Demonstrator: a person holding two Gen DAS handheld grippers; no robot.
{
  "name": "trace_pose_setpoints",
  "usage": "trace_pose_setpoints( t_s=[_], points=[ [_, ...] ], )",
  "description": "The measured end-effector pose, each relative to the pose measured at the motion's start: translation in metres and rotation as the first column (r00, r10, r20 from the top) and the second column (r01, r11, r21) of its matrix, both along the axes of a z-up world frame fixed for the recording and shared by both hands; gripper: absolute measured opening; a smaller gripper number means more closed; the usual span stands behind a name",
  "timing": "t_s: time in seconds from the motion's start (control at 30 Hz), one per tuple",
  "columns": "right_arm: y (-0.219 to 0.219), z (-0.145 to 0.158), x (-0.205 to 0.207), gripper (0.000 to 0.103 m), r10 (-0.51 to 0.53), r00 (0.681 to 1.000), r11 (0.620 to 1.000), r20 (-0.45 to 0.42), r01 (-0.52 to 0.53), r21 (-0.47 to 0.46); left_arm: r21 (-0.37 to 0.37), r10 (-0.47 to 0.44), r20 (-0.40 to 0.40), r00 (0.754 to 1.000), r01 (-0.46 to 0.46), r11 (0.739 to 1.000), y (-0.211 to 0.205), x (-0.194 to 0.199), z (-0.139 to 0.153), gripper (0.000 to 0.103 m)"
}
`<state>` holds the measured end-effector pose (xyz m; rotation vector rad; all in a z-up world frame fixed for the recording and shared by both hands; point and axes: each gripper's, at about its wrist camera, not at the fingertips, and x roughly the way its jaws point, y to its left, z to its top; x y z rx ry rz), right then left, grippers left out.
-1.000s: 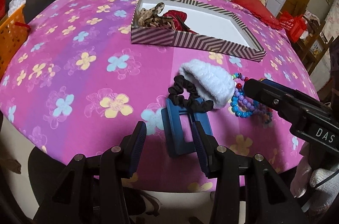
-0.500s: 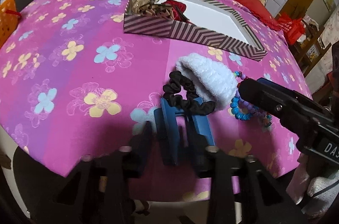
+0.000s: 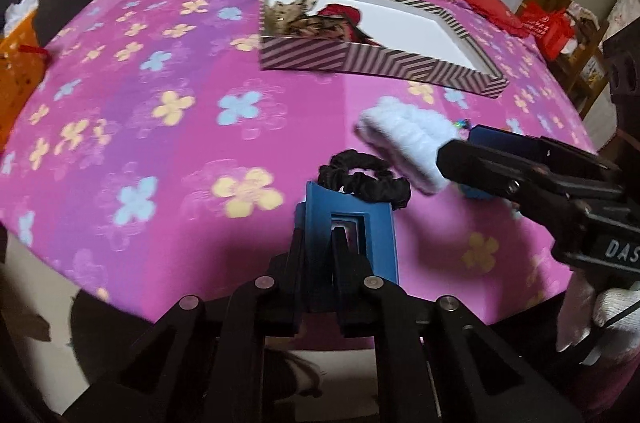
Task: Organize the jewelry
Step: 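Grasp the black scrunchie with the right tool while the left tool holds the blue claw clip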
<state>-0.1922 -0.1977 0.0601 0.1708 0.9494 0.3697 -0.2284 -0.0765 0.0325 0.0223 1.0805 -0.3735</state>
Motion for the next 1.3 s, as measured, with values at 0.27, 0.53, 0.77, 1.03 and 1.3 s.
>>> trace_pose_setpoints(
  t_s=[0.27, 0.53, 0.77, 1.03, 1.3],
  points=[
    [0.038, -0.008, -0.001, 0.062, 0.140, 0.990, 0.990, -0.021, -0.141, -0.023, 0.044, 0.054, 0.046, 0.997, -0.056, 0.997, 0.026, 0.000, 0.009, 0.013],
    [0.067, -0.029, 0.009, 0.057, 0.212, 0.976, 0.974, -0.046, -0.215, -0.077, 0.031, 0.085, 0.013, 0.996, -0.086, 0.996, 0.043, 0.005, 0.004, 0.013],
    [0.084, -0.045, 0.022, 0.023, 0.246, 0.968, 0.960, -0.055, -0.251, -0.127, 0.026, 0.087, 0.004, 0.996, -0.087, 0.996, 0.048, 0.005, 0.002, 0.013],
    [0.076, -0.045, 0.028, 0.006, 0.214, 0.976, 0.968, -0.042, -0.218, -0.127, 0.016, 0.110, -0.005, 0.994, -0.110, 0.994, 0.057, 0.007, 0.002, 0.013],
    [0.065, -0.030, 0.025, 0.010, 0.191, 0.981, 0.974, -0.012, -0.191, -0.122, 0.004, 0.128, 0.001, 0.992, -0.128, 0.992, 0.060, 0.009, 0.004, 0.013]
  ],
)
